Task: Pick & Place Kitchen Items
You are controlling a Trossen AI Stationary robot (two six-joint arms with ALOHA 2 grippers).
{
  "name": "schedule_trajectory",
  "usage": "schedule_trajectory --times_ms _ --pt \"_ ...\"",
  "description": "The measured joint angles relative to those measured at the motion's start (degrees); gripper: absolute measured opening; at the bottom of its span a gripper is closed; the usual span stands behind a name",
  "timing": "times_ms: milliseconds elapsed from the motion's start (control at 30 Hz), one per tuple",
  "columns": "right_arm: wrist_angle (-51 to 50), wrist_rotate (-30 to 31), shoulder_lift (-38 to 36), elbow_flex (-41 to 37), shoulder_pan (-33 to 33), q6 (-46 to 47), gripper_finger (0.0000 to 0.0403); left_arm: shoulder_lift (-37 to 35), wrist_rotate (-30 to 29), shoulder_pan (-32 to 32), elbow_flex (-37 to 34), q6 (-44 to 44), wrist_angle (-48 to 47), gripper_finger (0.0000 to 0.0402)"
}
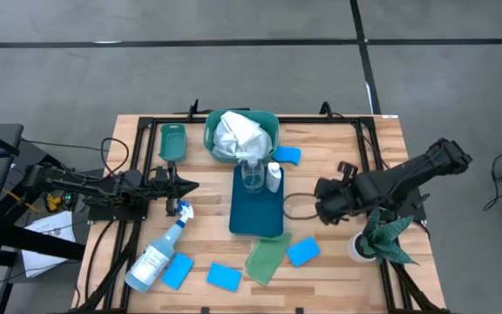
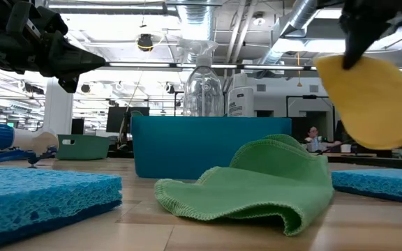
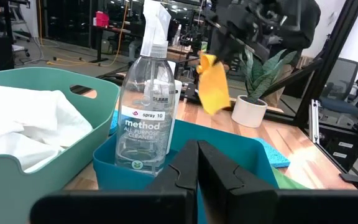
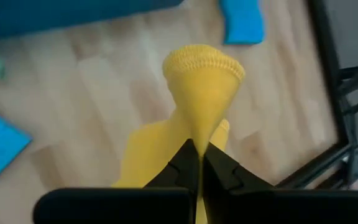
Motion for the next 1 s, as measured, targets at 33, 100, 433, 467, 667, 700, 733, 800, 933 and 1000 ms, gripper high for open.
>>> schedule_trajectory --times_ms 33,100,433,467,667,700,733,800,933,1000 --pt "0.1 0.9 -0.8 0.0 -1.0 -0.5 0.0 0.0 0.0 0.0 0.0 0.0 0.0 0.0" --pt "0.1 2.3 -2.5 0.0 -3.4 -1.7 0.0 0.0 0.0 0.0 0.0 0.0 0.0 0.0" --pt "2.3 6.8 -9.5 0.0 -15.7 -9.9 0.0 0.0 0.0 0.0 0.0 0.0 0.0 0.0" --pt "2.6 6.8 -10.0 0.0 -16.8 -10.9 0.0 0.0 0.0 0.0 0.0 0.0 0.0 0.0" --pt "5.6 6.8 -12.1 0.1 -23.6 -15.9 0.0 0.0 0.0 0.0 0.0 0.0 0.0 0.0" --pt "6.1 6.8 -12.4 0.1 -24.6 -16.5 0.0 0.0 0.0 0.0 0.0 0.0 0.0 0.0" --pt "6.6 6.8 -12.6 0.1 -25.6 -17.0 0.0 0.0 0.0 0.0 0.0 0.0 0.0 0.0" --pt "7.9 6.8 -12.6 0.1 -27.5 -17.8 0.0 0.0 0.0 0.0 0.0 0.0 0.0 0.0" --pt "10.5 6.3 -12.6 0.1 -31.0 -18.1 0.0 0.0 0.0 0.0 0.0 0.0 0.0 0.0" --pt "12.9 5.3 -12.6 -0.2 -32.5 -19.2 0.0 0.0 0.0 0.0 0.0 0.0 0.0 0.0"
